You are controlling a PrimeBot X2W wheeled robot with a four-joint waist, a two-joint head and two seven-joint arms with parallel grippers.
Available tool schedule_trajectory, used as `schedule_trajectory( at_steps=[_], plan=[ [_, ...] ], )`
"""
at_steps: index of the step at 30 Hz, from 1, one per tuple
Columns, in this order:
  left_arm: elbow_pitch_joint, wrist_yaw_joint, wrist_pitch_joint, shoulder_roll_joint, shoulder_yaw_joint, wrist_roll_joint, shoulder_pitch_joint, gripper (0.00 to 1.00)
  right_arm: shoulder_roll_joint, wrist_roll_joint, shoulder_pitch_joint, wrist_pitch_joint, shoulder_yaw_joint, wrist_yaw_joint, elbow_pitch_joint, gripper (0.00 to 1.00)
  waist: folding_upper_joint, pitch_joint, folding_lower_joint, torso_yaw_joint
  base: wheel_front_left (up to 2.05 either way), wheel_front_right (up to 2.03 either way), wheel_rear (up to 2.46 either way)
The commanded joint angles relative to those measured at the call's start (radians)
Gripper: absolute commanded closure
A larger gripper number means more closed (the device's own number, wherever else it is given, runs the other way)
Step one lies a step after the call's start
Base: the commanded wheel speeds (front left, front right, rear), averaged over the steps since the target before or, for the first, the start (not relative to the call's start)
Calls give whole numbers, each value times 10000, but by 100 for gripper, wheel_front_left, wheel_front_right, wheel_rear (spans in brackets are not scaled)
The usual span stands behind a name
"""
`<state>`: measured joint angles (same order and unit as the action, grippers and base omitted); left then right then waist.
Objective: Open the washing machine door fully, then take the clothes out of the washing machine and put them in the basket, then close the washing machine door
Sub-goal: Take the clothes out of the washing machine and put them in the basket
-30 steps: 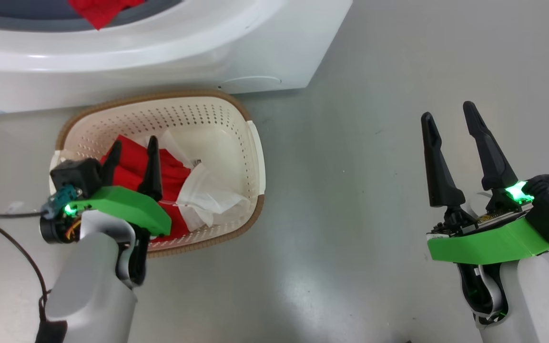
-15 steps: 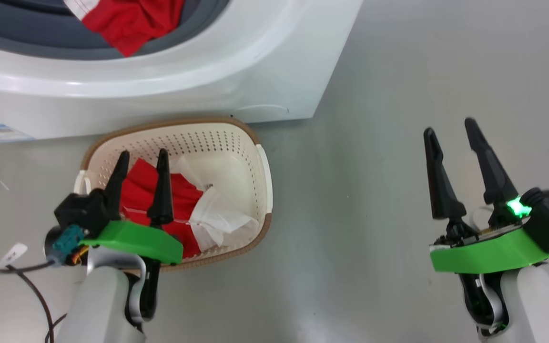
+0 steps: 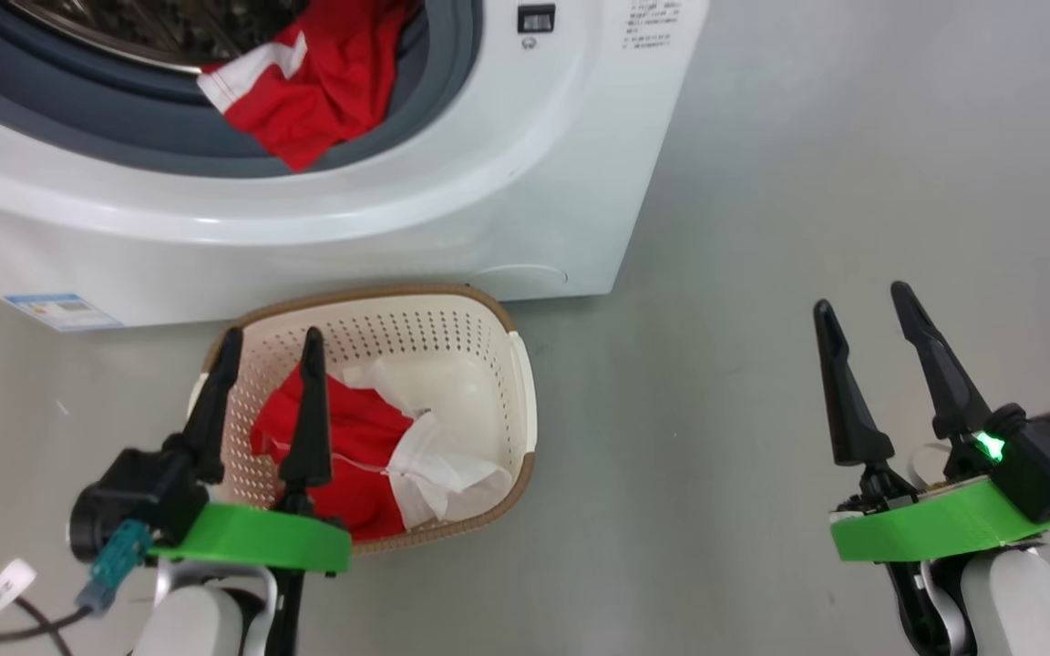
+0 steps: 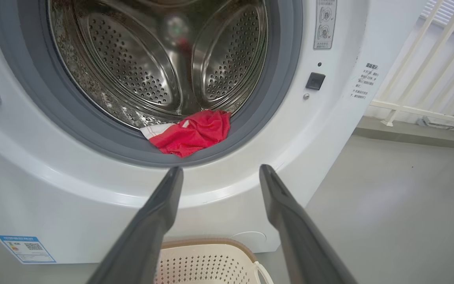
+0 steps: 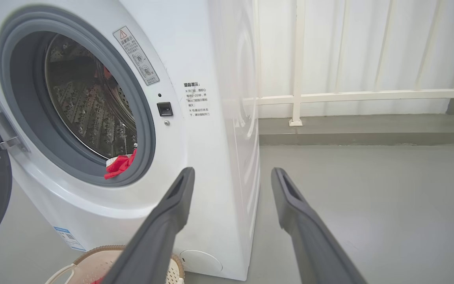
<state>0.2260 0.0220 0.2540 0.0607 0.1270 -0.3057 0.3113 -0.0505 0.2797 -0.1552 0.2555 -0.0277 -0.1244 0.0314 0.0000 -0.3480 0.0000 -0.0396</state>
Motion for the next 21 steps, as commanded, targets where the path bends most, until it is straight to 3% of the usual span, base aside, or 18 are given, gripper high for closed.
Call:
schedule_trajectory(
  at_steps=[1,21],
  plan=[
    [-473,99,78,263,-369,187,-244,0,3,-126,173,63,-101,-63,-233,0,0,280,0,42,0,0,0],
    [-2096,472,78,146,-1086,836,-2246,0,3,-398,1376,63,471,-63,-489,0,0,1560,0,-192,0,0,0]
  ],
)
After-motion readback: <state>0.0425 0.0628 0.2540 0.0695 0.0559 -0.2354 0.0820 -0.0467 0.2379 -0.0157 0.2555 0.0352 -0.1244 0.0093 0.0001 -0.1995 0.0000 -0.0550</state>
